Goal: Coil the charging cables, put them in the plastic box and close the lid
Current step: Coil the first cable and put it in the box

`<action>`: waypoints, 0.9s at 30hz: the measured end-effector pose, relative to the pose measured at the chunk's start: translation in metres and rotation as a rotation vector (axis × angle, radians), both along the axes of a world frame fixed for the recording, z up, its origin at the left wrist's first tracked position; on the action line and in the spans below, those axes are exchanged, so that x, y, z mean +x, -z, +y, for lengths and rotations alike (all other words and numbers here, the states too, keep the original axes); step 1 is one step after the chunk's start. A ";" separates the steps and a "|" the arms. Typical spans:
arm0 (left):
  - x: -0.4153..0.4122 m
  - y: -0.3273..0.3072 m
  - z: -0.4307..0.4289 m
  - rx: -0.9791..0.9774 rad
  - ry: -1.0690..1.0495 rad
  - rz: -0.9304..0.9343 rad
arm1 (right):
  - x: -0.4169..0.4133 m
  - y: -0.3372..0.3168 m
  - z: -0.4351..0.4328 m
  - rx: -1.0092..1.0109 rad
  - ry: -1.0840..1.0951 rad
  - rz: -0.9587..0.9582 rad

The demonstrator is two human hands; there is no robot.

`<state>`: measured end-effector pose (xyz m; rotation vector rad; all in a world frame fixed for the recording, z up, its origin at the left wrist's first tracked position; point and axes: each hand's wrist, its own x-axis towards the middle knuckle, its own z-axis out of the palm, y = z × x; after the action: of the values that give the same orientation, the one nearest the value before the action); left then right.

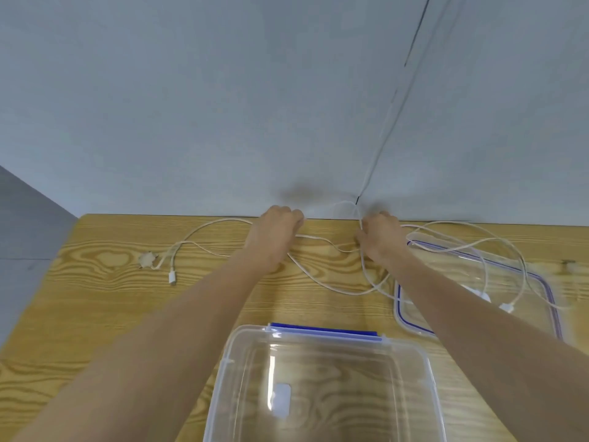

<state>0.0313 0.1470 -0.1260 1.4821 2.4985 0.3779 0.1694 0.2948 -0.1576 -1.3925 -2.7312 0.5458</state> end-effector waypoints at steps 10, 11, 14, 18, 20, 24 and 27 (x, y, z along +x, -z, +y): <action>-0.006 -0.068 -0.022 0.221 -0.007 0.059 | 0.017 -0.058 -0.007 -0.251 0.007 0.377; -0.005 -0.076 -0.024 0.240 -0.006 0.063 | 0.020 -0.067 -0.009 -0.263 0.000 0.404; -0.003 -0.100 -0.034 0.298 0.000 0.092 | 0.027 -0.096 -0.015 -0.315 -0.030 0.482; -0.001 -0.134 -0.050 0.396 0.015 0.182 | 0.036 -0.134 -0.023 -0.249 -0.094 0.512; 0.000 -0.154 -0.057 0.445 0.019 0.211 | 0.038 -0.154 -0.027 -0.208 -0.124 0.552; 0.002 -0.193 -0.072 0.559 0.006 0.260 | 0.041 -0.200 -0.035 -0.149 -0.167 0.648; 0.008 -0.221 -0.082 0.671 -0.022 0.286 | 0.042 -0.234 -0.045 -0.141 -0.190 0.767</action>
<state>0.0389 0.0654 0.0951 1.8383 2.7568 1.1763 0.2116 0.2497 0.0761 -0.7083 -2.2142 1.0386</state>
